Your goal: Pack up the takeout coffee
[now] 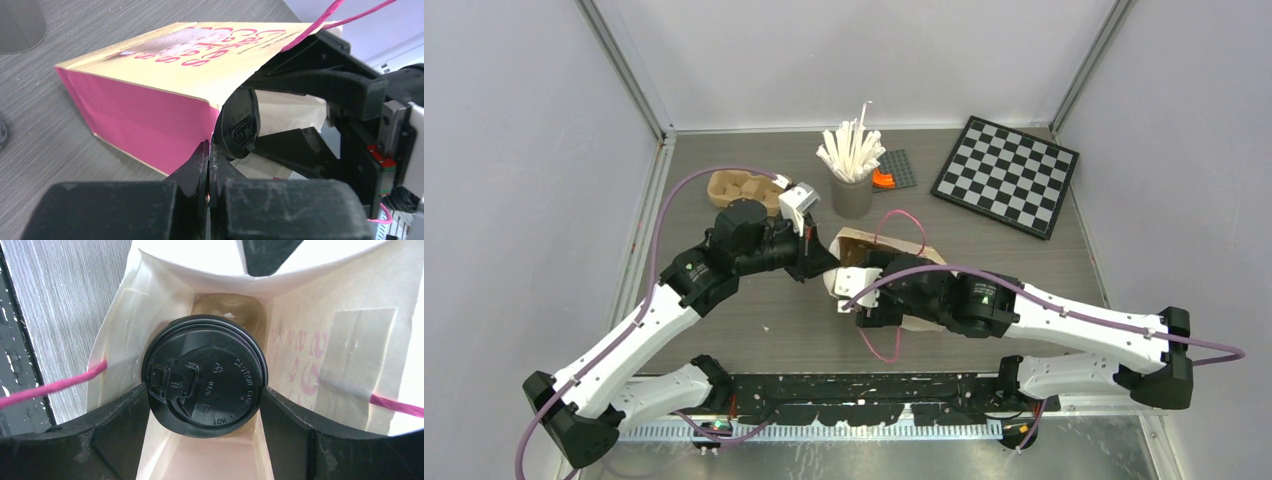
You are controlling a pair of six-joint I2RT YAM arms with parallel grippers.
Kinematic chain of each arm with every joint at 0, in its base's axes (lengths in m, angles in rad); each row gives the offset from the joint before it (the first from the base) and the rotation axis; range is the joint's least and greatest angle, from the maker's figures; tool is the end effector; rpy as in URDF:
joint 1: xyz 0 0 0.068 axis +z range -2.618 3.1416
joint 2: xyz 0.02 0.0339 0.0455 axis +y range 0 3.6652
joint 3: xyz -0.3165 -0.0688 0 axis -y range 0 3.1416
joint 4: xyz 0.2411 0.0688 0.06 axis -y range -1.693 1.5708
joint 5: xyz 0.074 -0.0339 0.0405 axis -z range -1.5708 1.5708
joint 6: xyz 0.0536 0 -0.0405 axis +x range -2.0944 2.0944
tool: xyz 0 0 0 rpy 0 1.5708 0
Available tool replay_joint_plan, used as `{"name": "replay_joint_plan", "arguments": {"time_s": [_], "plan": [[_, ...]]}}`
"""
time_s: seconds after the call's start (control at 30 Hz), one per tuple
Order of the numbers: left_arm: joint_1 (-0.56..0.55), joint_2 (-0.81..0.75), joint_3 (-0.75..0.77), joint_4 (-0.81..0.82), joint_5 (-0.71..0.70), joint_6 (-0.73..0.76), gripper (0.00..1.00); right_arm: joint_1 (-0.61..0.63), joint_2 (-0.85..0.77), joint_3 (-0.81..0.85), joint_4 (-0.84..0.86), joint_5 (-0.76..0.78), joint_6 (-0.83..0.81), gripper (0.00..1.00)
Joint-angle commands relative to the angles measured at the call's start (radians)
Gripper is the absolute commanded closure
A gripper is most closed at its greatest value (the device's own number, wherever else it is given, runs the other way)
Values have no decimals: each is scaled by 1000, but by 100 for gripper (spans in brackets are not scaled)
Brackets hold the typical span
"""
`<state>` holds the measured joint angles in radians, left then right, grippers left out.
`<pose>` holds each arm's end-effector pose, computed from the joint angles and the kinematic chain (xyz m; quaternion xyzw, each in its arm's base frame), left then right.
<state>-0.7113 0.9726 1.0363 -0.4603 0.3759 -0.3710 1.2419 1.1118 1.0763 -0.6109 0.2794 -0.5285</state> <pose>0.1332 -0.1408 0.4024 0.2405 0.7886 -0.4137 0.3863 0.0860 0.2063 0.3730 -0.6468 0.6092 0.0374 0.4573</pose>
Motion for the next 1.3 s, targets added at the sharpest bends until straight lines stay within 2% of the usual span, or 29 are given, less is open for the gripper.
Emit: {"name": "replay_joint_plan", "arguments": {"time_s": [0.0,0.07,0.13,0.23,0.3,0.47,0.7,0.87,1.07,1.17,1.2,1.27], "plan": [[-2,-37,-26,65,-9,43,100,2,-41,-4,-12,5,-10,27],[-2,-48,-29,28,-11,52,98,2,-61,-27,-22,-2,3,27],[-2,-65,-31,-7,-13,50,91,1,-82,-50,-24,-3,7,27],[-2,-92,-39,-44,-14,23,70,1,-92,-62,-39,-4,7,28],[-2,-107,-47,-66,-7,-7,61,2,-92,-64,-47,-6,10,28],[-2,-117,-87,-80,39,-88,54,3,-91,-72,-49,6,13,28],[-2,-133,-99,-118,5,-137,46,2,-56,-63,-37,10,32,28],[-2,-127,-135,-101,27,-146,46,4,-21,-56,-3,21,48,28],[-2,-132,-152,-71,29,-155,55,4,-16,-65,34,63,58,28],[-2,-134,-159,-68,41,-152,56,5,-22,-70,17,57,65,28],[-2,-137,-161,-66,43,-149,58,5,-24,-71,11,54,70,28],[-2,-142,-163,-62,44,-136,73,5,-27,-73,-2,49,68,28]]}}
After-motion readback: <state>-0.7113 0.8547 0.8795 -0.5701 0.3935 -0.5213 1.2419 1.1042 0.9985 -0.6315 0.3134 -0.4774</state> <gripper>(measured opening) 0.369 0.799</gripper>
